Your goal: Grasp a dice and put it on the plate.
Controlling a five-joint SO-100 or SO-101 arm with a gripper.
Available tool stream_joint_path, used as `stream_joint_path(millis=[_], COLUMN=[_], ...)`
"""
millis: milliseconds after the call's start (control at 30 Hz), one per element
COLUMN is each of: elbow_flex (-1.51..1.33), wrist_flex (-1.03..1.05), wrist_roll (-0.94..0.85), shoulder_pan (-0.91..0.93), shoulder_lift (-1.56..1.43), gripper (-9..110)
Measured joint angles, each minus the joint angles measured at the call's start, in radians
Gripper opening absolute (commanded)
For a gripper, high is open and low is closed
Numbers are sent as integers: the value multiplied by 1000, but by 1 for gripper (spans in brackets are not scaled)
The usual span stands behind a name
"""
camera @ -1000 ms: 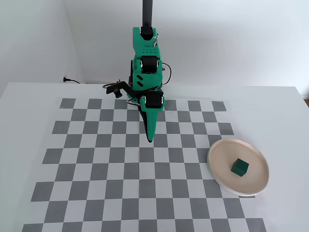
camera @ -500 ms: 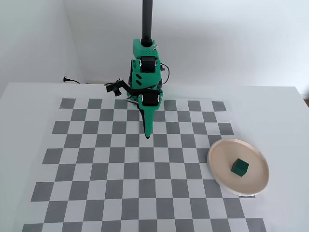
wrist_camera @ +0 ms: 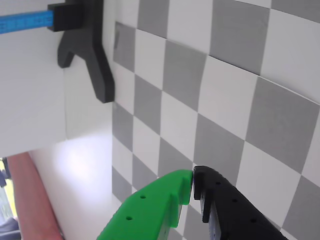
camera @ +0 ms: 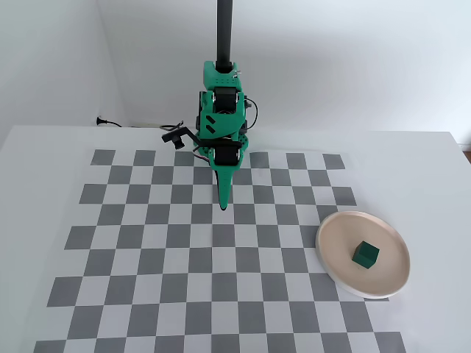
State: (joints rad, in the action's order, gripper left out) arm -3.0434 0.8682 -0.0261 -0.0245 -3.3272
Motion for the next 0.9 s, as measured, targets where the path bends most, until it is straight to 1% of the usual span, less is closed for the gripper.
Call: stream_joint_path(millis=[533,900], elbow_flex=[-58,-67], wrist_flex=[80,104], wrist_roll=[15,78], shoulder_pan=[0,37], shoulder_lift=[0,0], gripper=[-4,-4])
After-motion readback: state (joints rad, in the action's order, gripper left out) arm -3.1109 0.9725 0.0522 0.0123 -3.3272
